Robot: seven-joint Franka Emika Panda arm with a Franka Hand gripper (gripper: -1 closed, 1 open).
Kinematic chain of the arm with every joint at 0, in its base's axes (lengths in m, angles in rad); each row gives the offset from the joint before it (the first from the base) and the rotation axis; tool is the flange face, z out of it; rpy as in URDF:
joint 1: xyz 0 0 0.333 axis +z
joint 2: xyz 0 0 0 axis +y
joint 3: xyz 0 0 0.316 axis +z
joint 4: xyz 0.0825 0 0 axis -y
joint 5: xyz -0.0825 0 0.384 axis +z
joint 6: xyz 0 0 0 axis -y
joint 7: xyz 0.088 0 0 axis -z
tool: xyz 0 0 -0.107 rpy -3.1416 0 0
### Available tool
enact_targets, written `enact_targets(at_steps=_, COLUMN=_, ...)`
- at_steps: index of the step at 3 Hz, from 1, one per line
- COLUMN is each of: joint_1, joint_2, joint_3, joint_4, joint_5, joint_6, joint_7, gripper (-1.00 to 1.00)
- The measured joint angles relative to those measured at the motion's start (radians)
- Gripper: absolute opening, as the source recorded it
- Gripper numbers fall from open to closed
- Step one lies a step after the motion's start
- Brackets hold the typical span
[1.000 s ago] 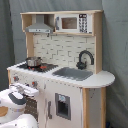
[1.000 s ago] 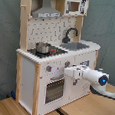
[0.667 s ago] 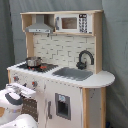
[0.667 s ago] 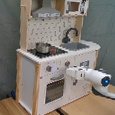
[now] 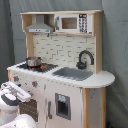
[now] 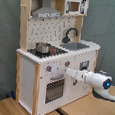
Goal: Play with the kitchen
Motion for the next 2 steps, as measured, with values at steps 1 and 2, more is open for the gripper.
enact_targets(at_steps=1, joint_1=0.0, joint_2=-0.006, joint_3=0.023, joint_4=0.014, joint_5=0.0, joint_6=0.0, joint_7=0.123, gripper=1.0)
enact_targets(at_steps=2, joint_1=0.0, joint_2=-0.014, joint_3=0.037, joint_4=0.026, joint_5=0.0, joint_6=0.0, joint_7=0.242, gripper=1.0)
